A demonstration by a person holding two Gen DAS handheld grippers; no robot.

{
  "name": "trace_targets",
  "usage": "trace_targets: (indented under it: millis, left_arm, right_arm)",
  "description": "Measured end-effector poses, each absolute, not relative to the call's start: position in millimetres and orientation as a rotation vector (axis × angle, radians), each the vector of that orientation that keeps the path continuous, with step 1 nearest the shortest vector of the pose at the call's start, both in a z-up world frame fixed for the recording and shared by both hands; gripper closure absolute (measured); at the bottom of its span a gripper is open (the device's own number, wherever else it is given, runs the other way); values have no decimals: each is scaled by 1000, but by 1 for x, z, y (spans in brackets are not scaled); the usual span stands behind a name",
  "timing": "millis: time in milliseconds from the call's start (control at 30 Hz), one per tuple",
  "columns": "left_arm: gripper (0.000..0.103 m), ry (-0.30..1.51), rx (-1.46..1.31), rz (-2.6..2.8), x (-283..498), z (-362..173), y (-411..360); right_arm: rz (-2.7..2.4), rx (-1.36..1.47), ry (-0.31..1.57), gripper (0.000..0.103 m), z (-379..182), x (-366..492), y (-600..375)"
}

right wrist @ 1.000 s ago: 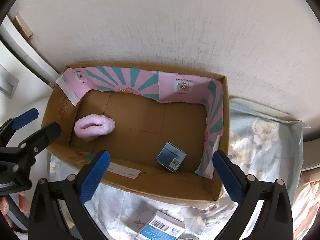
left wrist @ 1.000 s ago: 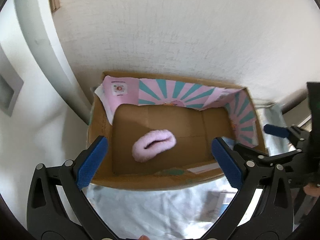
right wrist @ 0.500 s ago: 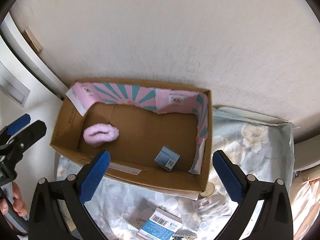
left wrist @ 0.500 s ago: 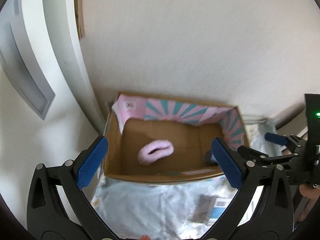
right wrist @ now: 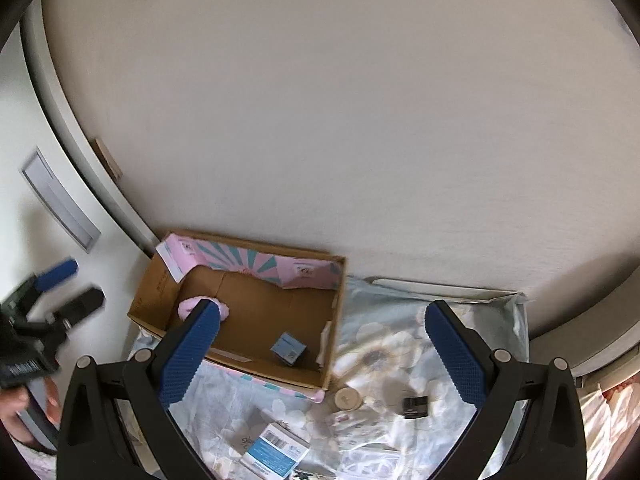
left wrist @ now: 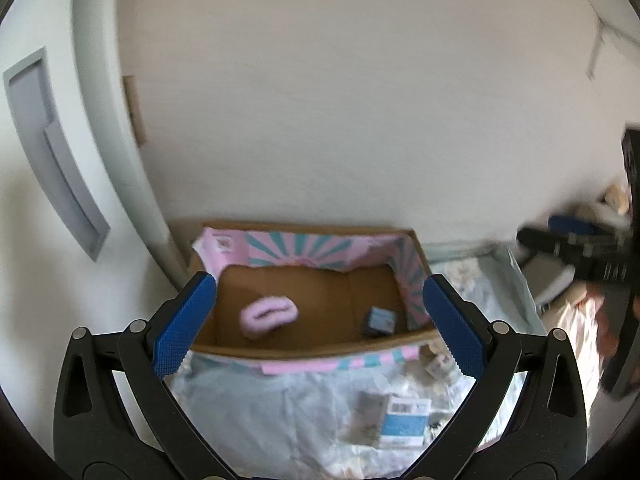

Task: Organize objects
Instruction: 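Move both tools back over the remaining items on the bed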

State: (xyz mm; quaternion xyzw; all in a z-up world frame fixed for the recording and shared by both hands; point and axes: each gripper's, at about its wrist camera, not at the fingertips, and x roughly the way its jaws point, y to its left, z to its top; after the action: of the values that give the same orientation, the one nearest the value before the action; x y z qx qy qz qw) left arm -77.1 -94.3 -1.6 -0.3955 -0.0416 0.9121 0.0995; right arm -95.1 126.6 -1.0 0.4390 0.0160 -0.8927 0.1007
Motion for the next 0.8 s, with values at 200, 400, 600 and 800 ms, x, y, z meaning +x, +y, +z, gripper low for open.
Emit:
trace_targets:
  millis: [200, 400, 600, 800]
  left_arm:
    - [0, -90, -1195, 2622, -47, -20, -47]
    - [0, -21, -1327, 2577, -25, -57, -9]
    - [0, -59, -1454, 2499, -9, -108, 19]
    - [1, -2, -1576, 2450, 4, -160, 46]
  right_arm:
    - [-2621, 1285, 115, 1, 1, -80, 164]
    - [-2569, 1329, 153, 0, -24, -68, 204]
    - [-2506, 1424, 152, 1, -62, -62, 238]
    - [-2441, 1510, 127, 1, -102, -60, 260]
